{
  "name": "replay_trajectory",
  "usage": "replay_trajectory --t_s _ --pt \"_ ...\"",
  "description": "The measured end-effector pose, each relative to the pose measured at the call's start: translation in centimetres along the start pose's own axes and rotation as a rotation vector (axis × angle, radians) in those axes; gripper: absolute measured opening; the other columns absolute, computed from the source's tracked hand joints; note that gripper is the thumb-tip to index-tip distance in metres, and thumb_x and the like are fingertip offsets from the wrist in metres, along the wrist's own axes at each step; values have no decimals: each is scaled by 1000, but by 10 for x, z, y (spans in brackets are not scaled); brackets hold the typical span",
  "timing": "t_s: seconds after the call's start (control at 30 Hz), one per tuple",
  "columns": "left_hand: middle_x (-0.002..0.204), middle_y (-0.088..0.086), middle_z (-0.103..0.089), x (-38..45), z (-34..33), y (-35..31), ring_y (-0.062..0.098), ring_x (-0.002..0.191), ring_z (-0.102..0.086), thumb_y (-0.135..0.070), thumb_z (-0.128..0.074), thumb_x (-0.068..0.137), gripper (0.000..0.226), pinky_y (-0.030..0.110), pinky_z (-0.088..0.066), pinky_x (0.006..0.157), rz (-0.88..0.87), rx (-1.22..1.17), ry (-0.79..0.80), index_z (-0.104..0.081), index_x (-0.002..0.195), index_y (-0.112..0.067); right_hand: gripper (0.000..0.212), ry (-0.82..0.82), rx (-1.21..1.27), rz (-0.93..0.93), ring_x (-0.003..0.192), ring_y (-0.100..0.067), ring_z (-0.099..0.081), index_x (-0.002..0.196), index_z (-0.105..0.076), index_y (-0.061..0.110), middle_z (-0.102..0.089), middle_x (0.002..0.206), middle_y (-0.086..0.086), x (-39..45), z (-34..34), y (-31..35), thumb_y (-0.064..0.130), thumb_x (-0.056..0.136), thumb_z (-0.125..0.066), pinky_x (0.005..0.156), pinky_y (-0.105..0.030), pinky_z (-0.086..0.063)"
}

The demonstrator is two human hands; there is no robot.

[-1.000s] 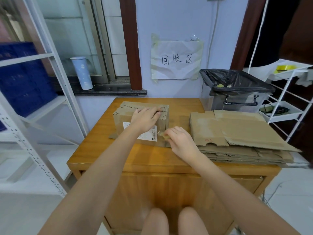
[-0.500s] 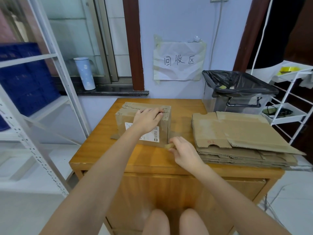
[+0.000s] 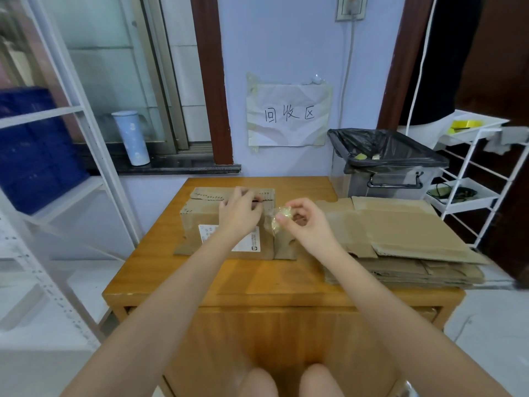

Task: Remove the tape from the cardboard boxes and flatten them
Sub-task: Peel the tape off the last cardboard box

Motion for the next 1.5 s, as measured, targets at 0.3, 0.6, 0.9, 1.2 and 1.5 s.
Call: replay_trajectory --t_s 0.3,0.6,0.9,1.2,1.5 --pt "113 -5 -60 -2 38 -20 11 109 -53 -20 -47 99 22 28 -41 89 -130 -292 -136 -66 110 -18 27 -17 110 25 85 -13 -62 121 -55 18 -65 99 -6 15 16 14 18 95 -58 75 -24 -56" --pt "100 -4 -66 -32 26 -65 9 92 -61 -20 -61 93 19 28 -50 87 -286 -426 -144 -72 108 -16 20 -192 232 -34 71 -11 -65 98 -52 13 -66 88 -12 25 24 13 16 87 -69 68 -23 -54" --pt "96 -6 -69 -27 15 -85 9 90 -64 -24 -67 89 23 27 -53 87 -170 -473 -81 -68 108 -13 23 -191 156 23 80 -17 -64 108 -60 -2 -67 94 -16 27 47 17 6 88 -66 64 -17 -52" --pt "79 0 -69 -4 22 -93 17 76 -67 -9 -74 80 28 31 -55 82 69 -839 -85 -55 98 -19 46 -208 2 18 99 -11 -57 132 -41 4 -46 125 -3 21 63 22 7 91 -62 79 -14 -49" --pt "92 3 -72 -10 7 -91 15 98 -66 -11 -74 81 31 35 -45 102 72 -1157 -6 -63 102 -29 46 217 502 -608 87 -19 -69 102 -62 8 -73 91 -9 12 63 3 44 101 -35 71 -28 -55"
Point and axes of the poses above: each hand's wrist, its own x-axis towards the middle knuckle, its own z-axis out of the back of the hand, y = z × x, the point moved 5 cm from there along x, towards the middle knuckle
